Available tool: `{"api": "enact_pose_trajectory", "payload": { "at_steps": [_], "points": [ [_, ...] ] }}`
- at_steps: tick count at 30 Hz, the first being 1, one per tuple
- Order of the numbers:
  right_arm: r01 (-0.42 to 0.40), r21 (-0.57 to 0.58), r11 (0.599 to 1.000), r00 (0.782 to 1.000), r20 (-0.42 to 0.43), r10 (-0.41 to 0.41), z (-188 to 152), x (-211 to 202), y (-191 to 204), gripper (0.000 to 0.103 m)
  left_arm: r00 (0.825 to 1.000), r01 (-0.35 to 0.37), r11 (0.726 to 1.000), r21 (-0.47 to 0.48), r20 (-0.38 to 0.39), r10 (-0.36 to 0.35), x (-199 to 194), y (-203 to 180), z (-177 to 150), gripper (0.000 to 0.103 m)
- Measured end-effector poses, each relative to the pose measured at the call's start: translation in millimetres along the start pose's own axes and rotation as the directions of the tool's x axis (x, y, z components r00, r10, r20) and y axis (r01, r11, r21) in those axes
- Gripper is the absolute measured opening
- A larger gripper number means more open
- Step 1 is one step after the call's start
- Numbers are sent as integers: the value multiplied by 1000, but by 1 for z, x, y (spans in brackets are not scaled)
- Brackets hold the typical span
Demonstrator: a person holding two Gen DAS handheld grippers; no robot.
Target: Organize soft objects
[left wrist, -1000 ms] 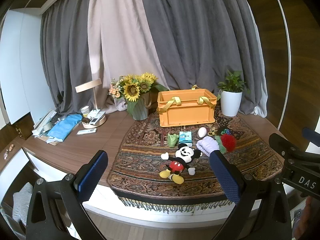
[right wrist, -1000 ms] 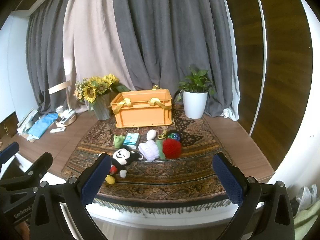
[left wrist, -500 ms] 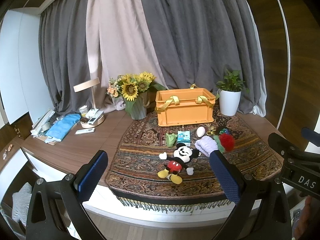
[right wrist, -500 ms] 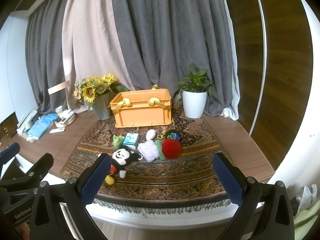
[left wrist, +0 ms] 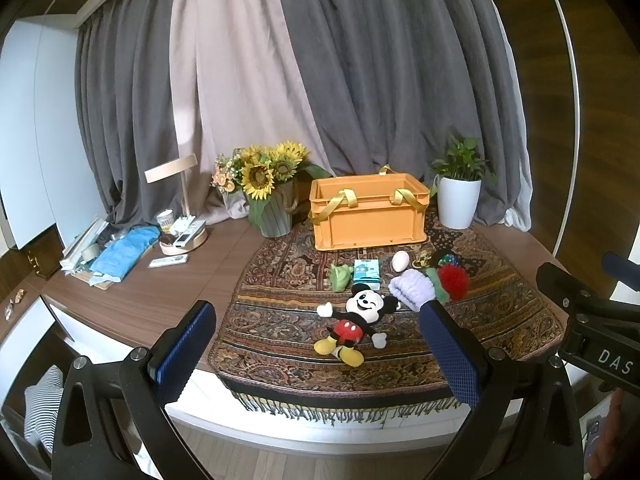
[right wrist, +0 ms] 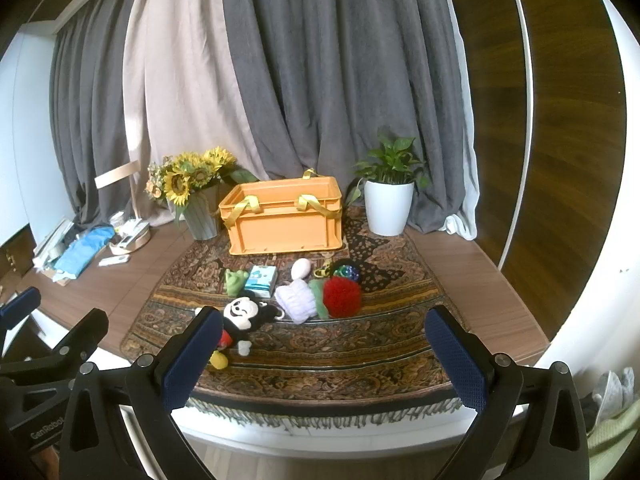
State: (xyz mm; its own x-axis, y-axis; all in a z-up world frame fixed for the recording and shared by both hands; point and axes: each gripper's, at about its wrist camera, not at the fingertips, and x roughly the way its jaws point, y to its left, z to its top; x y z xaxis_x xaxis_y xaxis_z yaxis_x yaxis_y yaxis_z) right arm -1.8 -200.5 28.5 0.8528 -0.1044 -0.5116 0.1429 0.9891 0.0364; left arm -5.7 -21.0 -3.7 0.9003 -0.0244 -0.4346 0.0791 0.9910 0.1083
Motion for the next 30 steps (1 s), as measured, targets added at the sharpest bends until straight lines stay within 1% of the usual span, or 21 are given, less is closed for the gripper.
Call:
{"api": "enact_pose_trajectory", "payload": {
  "at_steps": [5,7,12,15,18,20,23,26,30],
  "points": [
    [0,0,1000,1000,-3,0,-1,2,1,102,1000,-1,1000,0,-2,1,0,0,0,103],
    [-4,0,1000,1000,-9,4,-3,6,0,102,1000,-1,1000,2,-6,1,2,-6,-4,103],
    [-21,4,1000,999,-25,21,-8,17,0,102,1000,1,1000,3,-29,-1,7,-14,-12,103],
    [-32,8,999,999,-42,32,-8,26,1,102,999,2,1000,5,-51,-1,13,-12,-14,103],
    [-44,9,999,997,-65,45,-10,41,7,102,997,2,1000,9,-78,-2,24,-8,-11,103],
    [-51,12,999,995,-80,52,-9,51,7,102,995,7,1000,13,-99,-6,37,-2,-3,103],
    [-59,15,998,992,-107,60,-6,71,10,102,993,15,1000,17,-121,-13,56,0,0,103],
    [-57,6,998,990,-131,57,-3,93,15,102,989,32,999,16,-142,-29,77,2,3,103],
    [-30,1,1000,988,-149,30,2,122,17,102,985,56,998,29,-165,-51,107,3,6,103]
  ]
}}
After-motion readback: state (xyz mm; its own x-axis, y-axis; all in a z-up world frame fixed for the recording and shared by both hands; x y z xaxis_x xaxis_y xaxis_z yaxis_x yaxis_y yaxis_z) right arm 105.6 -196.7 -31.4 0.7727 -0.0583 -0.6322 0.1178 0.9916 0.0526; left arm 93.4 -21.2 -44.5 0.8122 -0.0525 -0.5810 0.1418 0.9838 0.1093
